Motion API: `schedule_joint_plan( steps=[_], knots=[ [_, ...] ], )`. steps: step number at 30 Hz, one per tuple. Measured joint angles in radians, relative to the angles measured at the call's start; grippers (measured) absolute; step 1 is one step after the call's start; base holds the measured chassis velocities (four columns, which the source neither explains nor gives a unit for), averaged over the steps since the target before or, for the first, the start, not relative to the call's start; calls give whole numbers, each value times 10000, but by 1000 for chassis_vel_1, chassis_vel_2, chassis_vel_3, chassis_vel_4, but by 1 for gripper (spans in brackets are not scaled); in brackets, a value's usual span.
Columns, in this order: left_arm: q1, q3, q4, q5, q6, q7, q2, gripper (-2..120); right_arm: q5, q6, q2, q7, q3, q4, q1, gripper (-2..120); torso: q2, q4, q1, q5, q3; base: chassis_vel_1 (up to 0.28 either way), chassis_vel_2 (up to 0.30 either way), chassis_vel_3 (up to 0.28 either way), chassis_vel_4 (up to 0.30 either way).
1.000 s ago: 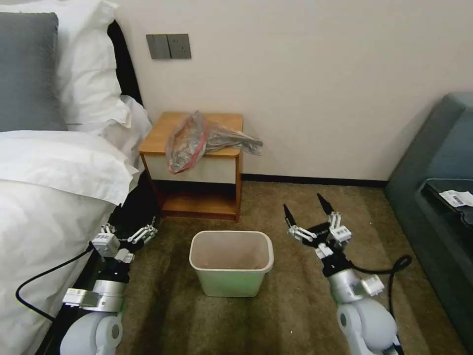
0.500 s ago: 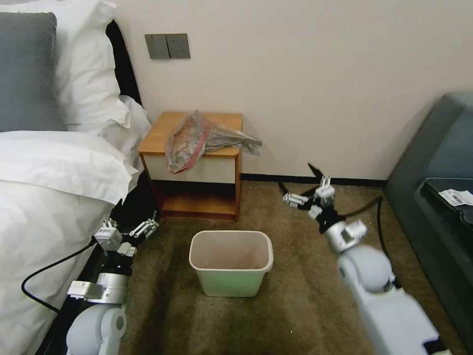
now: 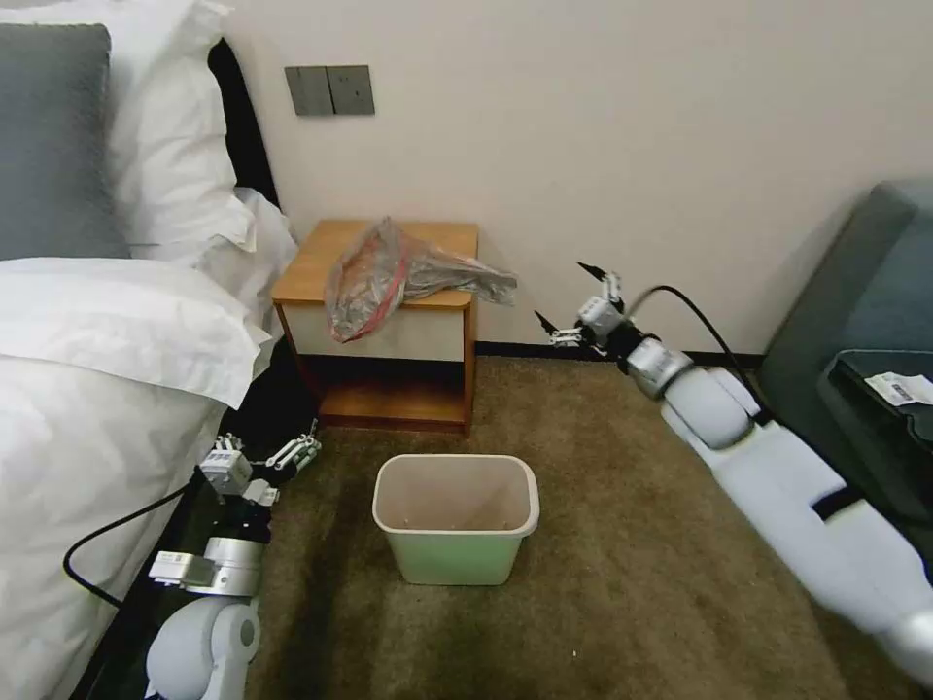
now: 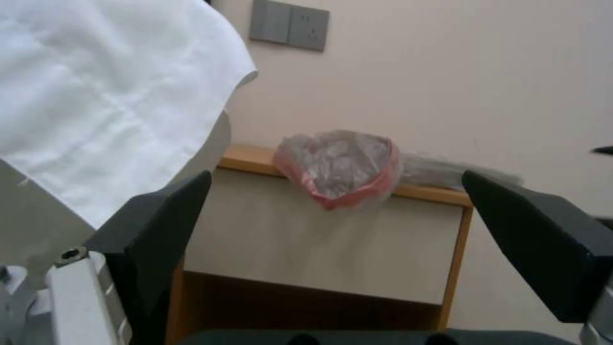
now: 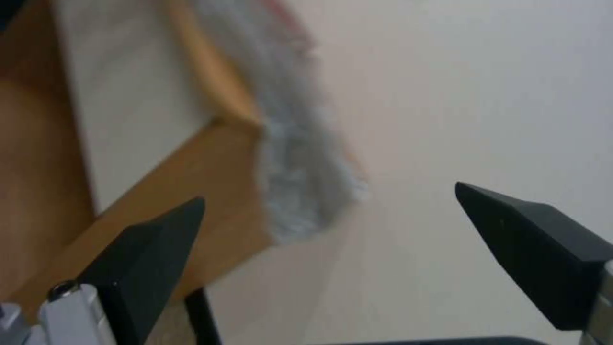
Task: Pick up the garbage bag from the table and place it over the trash can.
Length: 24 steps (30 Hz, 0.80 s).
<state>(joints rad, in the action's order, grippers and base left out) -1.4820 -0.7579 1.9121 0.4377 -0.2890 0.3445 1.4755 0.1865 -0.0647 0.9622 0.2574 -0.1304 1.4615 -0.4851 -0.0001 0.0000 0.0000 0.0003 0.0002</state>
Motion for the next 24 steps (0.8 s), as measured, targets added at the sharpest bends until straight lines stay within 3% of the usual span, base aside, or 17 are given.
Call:
schedule_joint_plan(
  steps=[13, 24],
  knots=[
    [-103, -44, -180, -202, -205, 8, 147, 98, 1959, 466, 1587, 621, -1612, -2207, 2561, 100, 0, 2, 1, -6, -1, 0, 0, 0, 0],
    [-159, -141, -245, -186, -305, 4, 166, 98, 2326, 924, 1967, 702, -1842, -3042, 2937, 100, 0, -2, 1, -3, -1, 0, 0, 0, 0]
  ],
)
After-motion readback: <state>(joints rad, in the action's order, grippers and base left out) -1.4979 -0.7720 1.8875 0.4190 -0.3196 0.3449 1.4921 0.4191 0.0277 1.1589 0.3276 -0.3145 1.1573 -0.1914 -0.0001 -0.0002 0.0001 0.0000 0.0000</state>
